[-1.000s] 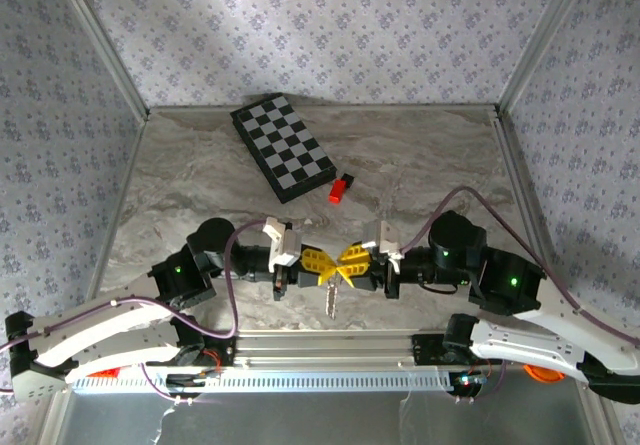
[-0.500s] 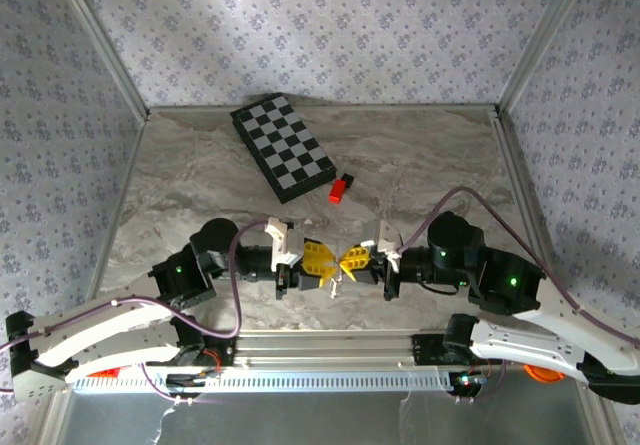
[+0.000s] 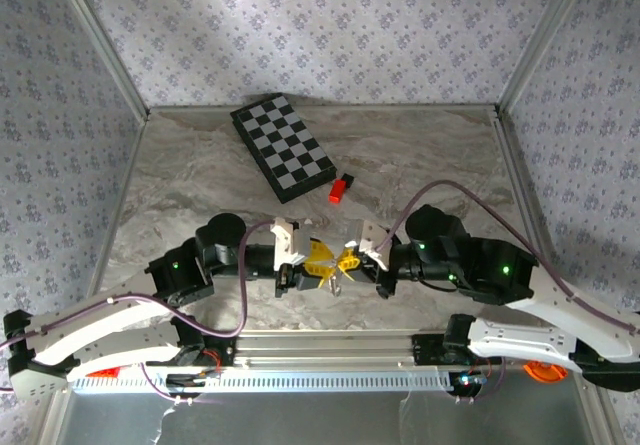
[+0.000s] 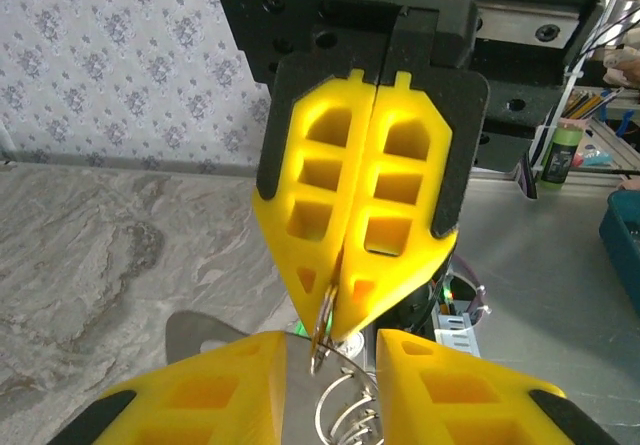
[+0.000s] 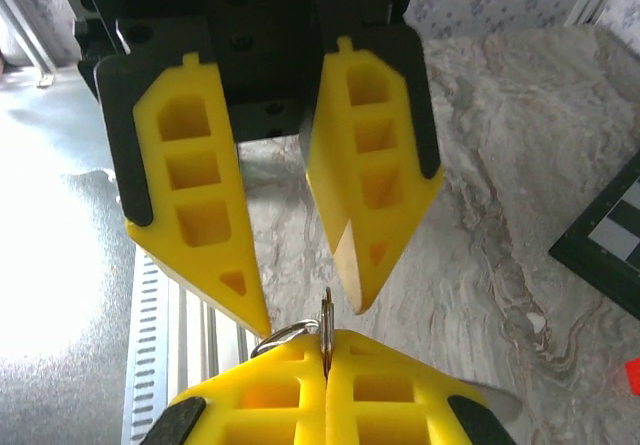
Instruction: Put the keys on the keyring
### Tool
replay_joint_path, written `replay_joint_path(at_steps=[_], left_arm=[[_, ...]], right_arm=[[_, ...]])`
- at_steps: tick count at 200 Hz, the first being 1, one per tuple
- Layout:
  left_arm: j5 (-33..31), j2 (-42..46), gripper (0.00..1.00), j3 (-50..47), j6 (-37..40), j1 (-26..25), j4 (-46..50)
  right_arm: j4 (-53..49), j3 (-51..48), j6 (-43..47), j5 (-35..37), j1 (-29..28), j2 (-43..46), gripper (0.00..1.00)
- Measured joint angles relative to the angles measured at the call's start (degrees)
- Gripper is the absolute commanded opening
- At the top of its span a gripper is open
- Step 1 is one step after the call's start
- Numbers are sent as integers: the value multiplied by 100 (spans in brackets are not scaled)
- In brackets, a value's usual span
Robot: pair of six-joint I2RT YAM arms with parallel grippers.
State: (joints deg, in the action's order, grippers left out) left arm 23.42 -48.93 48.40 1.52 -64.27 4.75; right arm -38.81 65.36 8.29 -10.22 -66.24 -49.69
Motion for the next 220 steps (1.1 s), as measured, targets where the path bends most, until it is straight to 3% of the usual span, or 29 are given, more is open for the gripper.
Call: replay_joint_path(at_steps=[31, 125, 152, 183, 208, 220], left_arm=[[-35, -4, 20, 0, 66, 0, 26], [-28, -103, 12, 0, 105, 0, 76], [-9, -103, 0, 0, 133, 0, 94], [11, -101, 0, 0, 146, 0, 107], [61, -101, 0, 0, 138, 0, 66], [90, -98, 0, 0, 98, -2, -7]], right_arm=[[-153, 4, 35, 4, -24, -70, 0], [-195, 57, 35, 4, -55, -98, 0], [-212, 57, 33, 7, -55, -98, 0], [-219, 57, 35, 7, -57, -96, 0], [-201, 55, 31, -2, -57, -59, 16], [-125, 24, 33, -2, -57, 13, 19]])
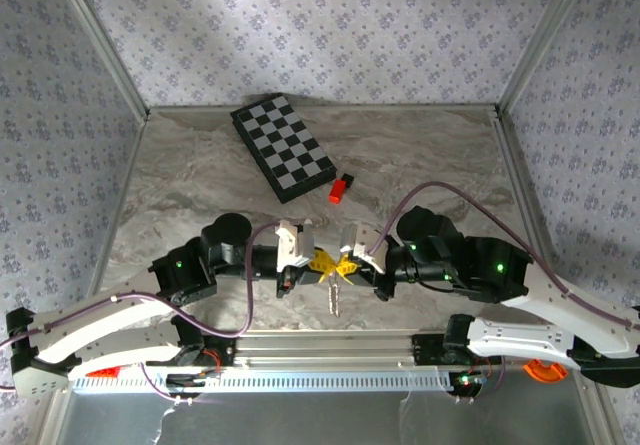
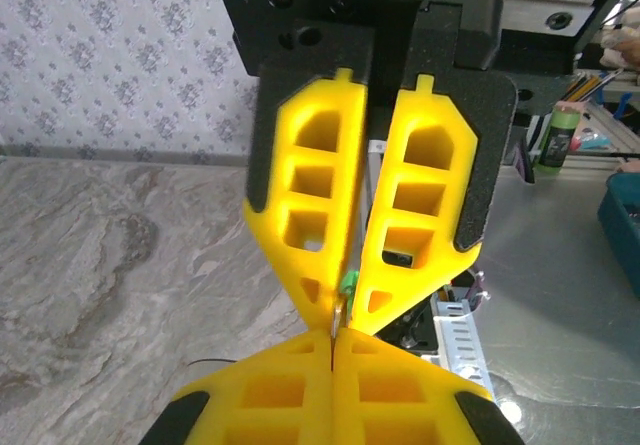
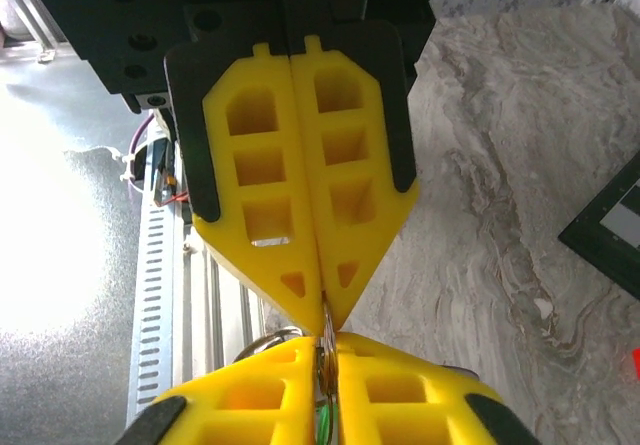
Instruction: Put the keys on the keyring
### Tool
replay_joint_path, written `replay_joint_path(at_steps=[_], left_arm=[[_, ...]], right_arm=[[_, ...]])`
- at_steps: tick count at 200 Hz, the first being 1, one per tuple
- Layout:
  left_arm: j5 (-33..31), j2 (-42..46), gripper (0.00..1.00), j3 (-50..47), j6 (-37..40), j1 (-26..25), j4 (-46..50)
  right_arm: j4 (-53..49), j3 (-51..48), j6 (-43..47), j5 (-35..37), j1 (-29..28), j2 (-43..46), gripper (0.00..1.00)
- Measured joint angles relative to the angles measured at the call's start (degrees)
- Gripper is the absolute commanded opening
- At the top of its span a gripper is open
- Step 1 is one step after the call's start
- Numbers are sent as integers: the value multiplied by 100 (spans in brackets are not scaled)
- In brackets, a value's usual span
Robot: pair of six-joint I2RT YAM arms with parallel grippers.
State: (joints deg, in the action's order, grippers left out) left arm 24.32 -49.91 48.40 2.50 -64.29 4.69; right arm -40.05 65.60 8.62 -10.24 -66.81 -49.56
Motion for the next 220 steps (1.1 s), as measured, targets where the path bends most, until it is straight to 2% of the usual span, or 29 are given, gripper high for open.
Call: replay_joint_path(at_steps=[52, 74, 141, 171, 205, 220], left_arm=[[101, 66, 0, -2, -107, 0, -350], [127, 87, 0, -2, -151, 0, -533], [162, 105, 0, -2, -181, 0, -756], [162, 105, 0, -2, -195, 0, -765], [181, 105, 0, -2, -195, 0, -796], [184, 105, 0, -2, -212, 0, -800]], right_arm=[[254, -223, -98, 4, 2, 581, 20], [302, -236, -151, -2, 7, 693, 24], [413, -389, -175, -72, 101, 791, 22], [431, -442, -173, -133, 149, 796, 15], [457, -501, -192, -216, 262, 796, 0], [468, -514, -229, -254, 282, 796, 0]])
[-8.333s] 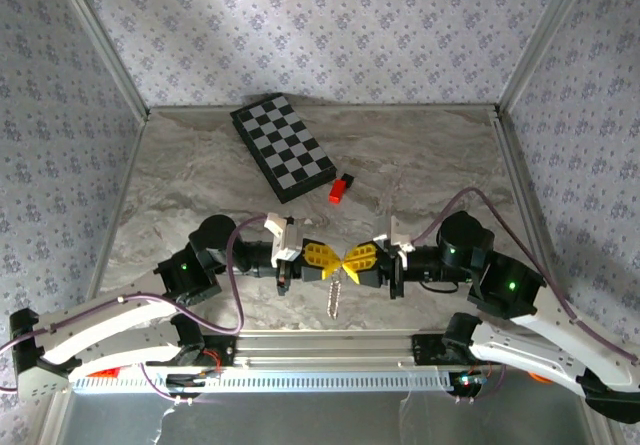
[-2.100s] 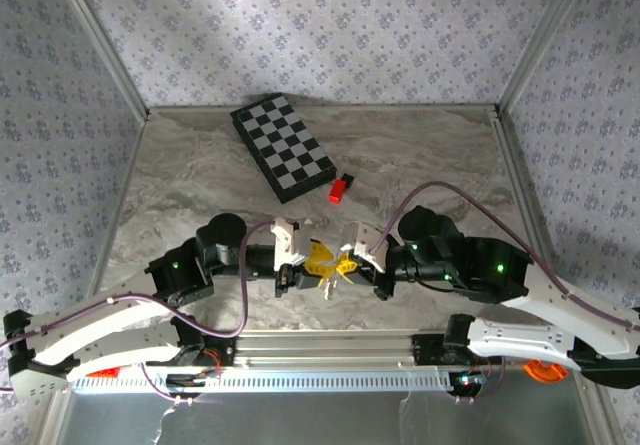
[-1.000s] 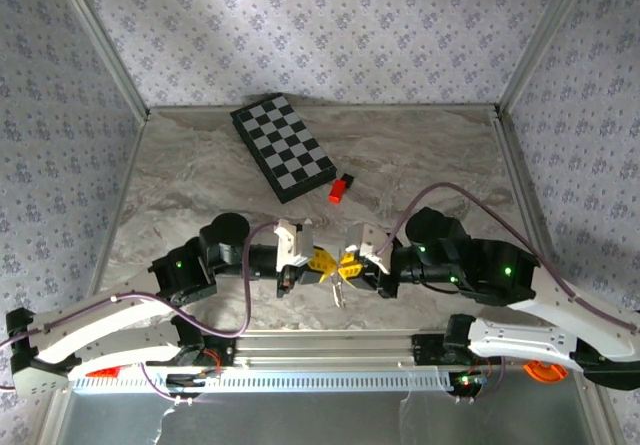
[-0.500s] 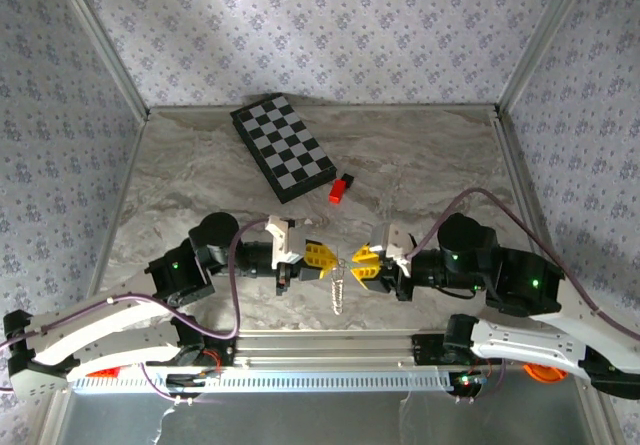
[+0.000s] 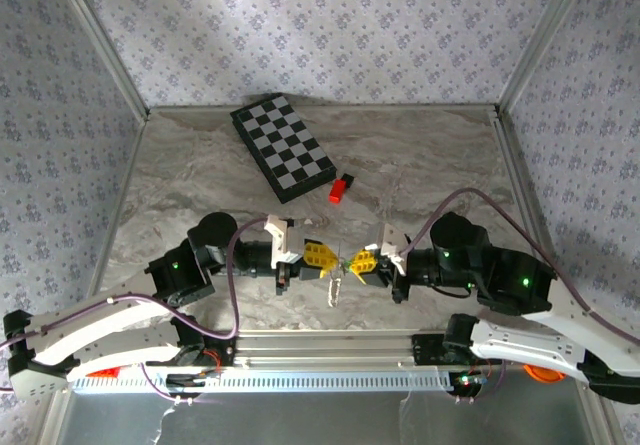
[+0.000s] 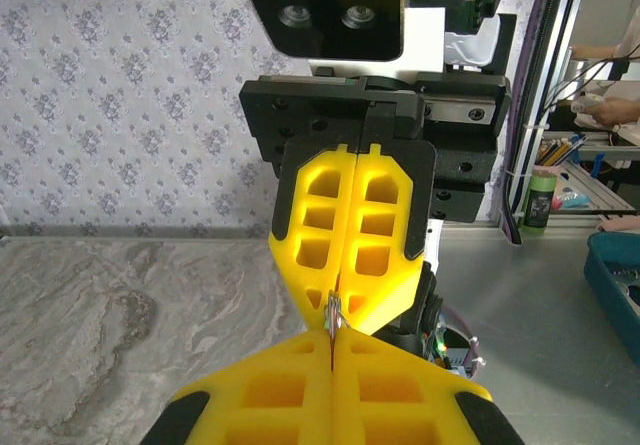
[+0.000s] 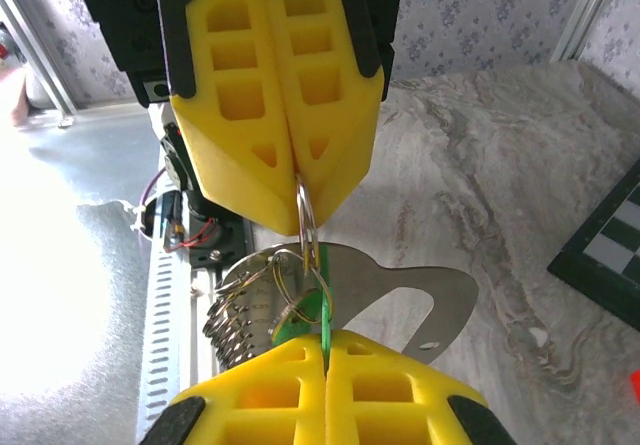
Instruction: Put the keys on the keyring
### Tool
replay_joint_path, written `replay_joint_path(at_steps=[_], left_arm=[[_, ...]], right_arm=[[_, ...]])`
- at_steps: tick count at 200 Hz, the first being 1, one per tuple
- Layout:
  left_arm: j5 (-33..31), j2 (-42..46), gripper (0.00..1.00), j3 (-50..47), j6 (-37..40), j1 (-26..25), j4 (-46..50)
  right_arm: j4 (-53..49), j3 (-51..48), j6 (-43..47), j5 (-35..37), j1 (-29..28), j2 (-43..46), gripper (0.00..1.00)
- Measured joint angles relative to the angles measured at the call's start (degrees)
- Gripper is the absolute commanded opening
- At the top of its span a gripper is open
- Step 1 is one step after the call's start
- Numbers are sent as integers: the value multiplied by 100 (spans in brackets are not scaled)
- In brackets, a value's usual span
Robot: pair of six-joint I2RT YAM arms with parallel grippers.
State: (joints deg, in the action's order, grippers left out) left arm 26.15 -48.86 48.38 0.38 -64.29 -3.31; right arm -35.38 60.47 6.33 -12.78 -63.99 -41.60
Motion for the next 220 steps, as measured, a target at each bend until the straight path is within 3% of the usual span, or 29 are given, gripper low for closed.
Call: replay_joint_path(at_steps=[122, 156, 173, 191, 220], left_arm=[[151, -13, 0, -175, -199, 0, -330], [173, -37, 0, -175, -199, 0, -431], [170, -37, 0, -175, -199, 0, -446], [170, -37, 0, -177, -201, 0, -461], [170, -37, 0, -214, -243, 0, -568]], right_arm=[[136, -87, 11, -7, 28, -225, 0], [133, -127, -2, 28, 28, -33, 31], [170, -177, 4, 118, 39, 144, 42], [256, -221, 7, 175, 50, 293, 47], [431, -260, -11, 208, 50, 426, 47]])
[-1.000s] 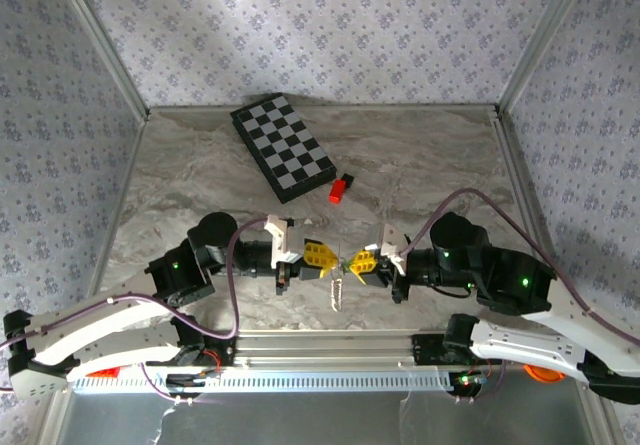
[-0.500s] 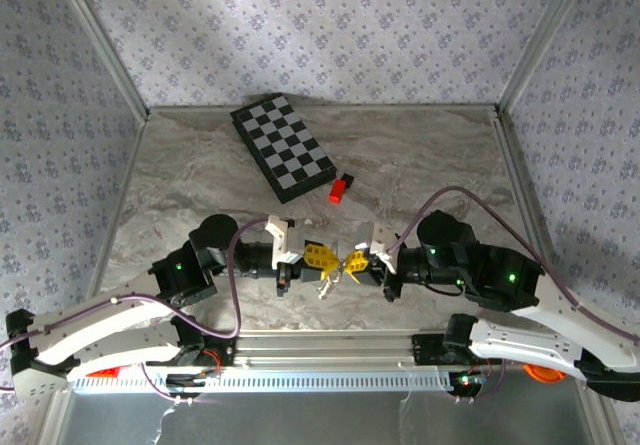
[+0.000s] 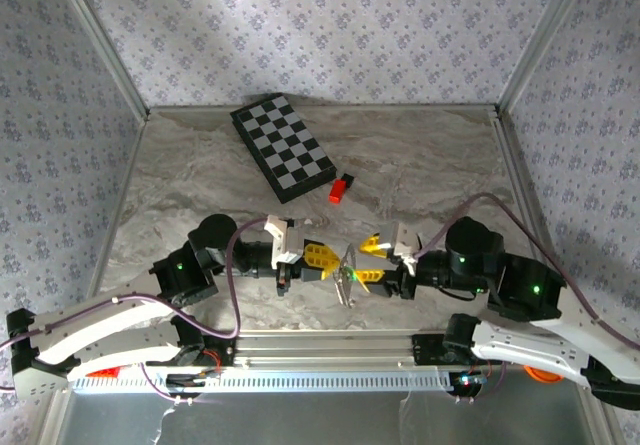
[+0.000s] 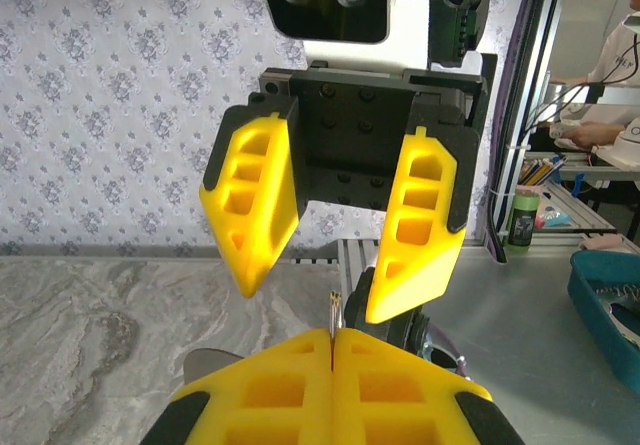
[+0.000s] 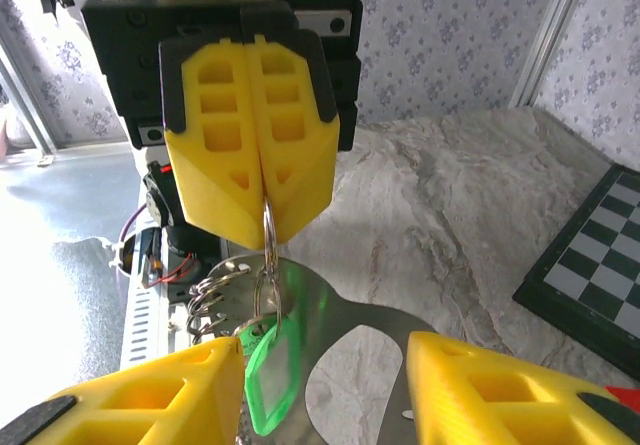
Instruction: Put the keys on the keyring
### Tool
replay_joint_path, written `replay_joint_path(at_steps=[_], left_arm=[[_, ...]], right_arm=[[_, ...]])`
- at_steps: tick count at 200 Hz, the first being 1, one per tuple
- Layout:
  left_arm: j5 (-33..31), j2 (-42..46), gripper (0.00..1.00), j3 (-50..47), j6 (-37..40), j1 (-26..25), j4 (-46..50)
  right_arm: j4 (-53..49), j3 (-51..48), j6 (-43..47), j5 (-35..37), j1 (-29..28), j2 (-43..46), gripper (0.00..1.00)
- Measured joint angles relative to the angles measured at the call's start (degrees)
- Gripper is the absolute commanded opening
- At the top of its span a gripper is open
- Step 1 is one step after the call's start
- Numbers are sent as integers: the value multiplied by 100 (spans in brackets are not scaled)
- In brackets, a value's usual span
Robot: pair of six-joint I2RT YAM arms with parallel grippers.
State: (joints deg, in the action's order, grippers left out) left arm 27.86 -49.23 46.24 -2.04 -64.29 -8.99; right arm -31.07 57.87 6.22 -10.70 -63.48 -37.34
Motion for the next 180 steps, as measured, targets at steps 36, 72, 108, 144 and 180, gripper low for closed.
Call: replay_joint_path(at_steps=[36, 72, 108, 144, 180], left_arm=[[0, 0, 0, -44, -17, 0, -28], [0, 7, 0, -68, -17, 0, -26], [-2, 28, 0, -81, -17, 0, -33], [-4, 57, 0, -111, -17, 0, -35], [-7, 61, 0, -111, -17, 0, -31]], right_arm=[[546, -428, -131, -188, 4, 39, 45], [828, -566, -258, -214, 15, -4, 40], [1010, -566, -302, -221, 15, -15, 36], [1182, -568, -372, -326, 26, -15, 28], [1250, -627, -413, -466, 35, -15, 21]])
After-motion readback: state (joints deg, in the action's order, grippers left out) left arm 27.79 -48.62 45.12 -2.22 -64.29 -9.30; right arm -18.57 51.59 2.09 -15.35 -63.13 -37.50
